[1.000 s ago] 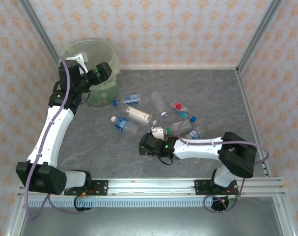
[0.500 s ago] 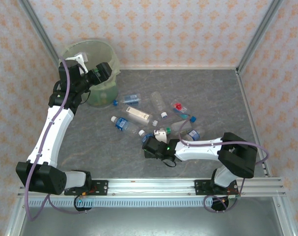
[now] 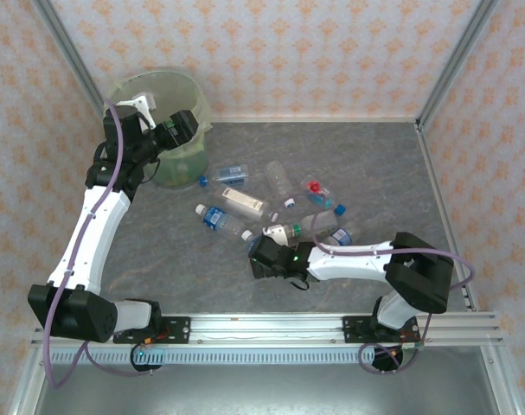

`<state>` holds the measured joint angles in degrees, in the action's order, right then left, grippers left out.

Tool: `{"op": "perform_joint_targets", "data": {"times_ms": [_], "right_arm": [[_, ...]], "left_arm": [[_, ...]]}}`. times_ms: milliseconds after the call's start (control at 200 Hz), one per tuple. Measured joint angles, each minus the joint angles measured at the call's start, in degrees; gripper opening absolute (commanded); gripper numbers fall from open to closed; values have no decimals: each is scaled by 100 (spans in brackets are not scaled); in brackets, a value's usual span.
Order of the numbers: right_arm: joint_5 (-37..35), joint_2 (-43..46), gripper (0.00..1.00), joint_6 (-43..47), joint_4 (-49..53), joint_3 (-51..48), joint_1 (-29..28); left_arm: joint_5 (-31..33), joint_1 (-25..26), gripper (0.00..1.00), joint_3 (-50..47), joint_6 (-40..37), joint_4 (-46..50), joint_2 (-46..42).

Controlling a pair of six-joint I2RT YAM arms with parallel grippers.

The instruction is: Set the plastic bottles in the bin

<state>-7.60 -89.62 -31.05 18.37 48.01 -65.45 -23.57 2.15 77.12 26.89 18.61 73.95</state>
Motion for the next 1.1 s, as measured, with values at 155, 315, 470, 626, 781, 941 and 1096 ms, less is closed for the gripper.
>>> {"op": "perform_joint_targets", "data": {"times_ms": [155,315,470,626,781,941,1096], "right_arm": [[236,0,78,402,-17,0,42],[393,-57,71,588,-83,48,42],[422,-101,64,647,-155,98,42],[356,-37,63,603,-114,98,42],[133,415,62,450,70,98,42],[-142,1049,61,264,179,98,66],[-323,1394,61,186,181,114,238]], "left_arm": [[-2,0,99,0,2,0,0],[0,0,99,0,0,0,0],[0,0,99,0,2,2,0],[-22,0,99,0,28,0,0],[-179,0,99,0,227,-31,0],[-404,26,99,-157,612,-352,0],[-597,131,98,-350,949,-540,46]]}}
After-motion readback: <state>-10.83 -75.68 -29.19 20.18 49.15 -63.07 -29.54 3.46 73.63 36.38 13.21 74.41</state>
